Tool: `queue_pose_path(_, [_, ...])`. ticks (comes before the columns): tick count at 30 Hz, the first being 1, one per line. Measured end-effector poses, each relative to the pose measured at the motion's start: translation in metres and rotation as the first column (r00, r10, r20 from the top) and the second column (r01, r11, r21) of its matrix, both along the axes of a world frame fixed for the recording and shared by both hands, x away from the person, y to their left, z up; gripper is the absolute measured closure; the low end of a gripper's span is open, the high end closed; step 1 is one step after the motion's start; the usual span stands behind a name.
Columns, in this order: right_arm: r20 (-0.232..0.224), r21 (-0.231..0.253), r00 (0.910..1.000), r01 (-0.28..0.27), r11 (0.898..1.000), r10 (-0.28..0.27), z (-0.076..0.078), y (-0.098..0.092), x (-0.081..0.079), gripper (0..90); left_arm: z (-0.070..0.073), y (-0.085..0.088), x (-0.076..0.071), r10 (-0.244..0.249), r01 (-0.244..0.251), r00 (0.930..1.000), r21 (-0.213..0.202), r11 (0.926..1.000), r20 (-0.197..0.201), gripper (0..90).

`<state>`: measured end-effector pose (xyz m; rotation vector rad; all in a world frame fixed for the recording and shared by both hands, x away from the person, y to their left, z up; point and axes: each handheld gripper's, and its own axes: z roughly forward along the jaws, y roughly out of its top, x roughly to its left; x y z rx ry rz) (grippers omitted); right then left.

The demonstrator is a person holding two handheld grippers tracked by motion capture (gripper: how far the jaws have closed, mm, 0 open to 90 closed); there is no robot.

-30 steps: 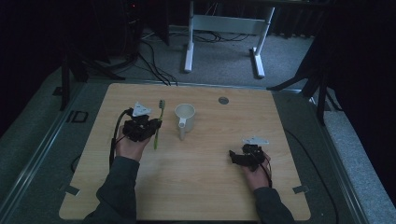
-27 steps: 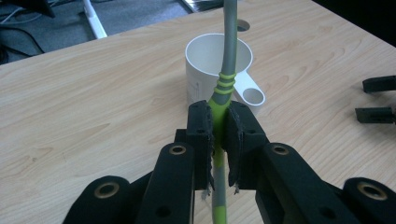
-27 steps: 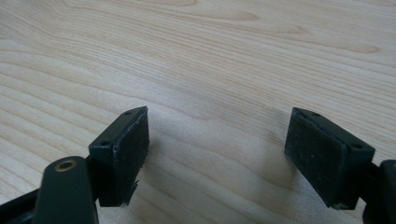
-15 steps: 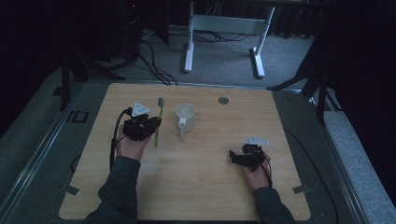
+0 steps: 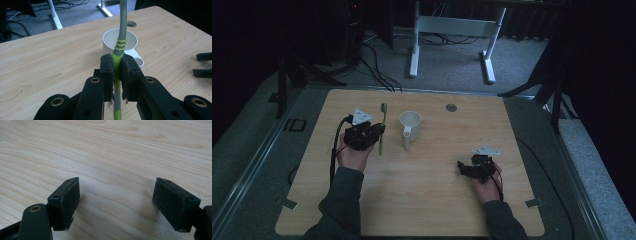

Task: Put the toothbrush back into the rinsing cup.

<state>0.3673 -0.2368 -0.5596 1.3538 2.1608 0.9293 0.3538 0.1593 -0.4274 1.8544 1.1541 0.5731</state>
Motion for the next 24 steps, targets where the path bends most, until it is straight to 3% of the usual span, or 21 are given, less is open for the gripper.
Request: queue_pose_path(24, [0.000,0.001,1.0000,-0.002,1.000,0.002,0.0000,0.0004,0.0004,21.4,0.0012,-0.0074,-0.0015,-0.002,0.003,0.9982,-0.013,0.9999,0.060,80.7])
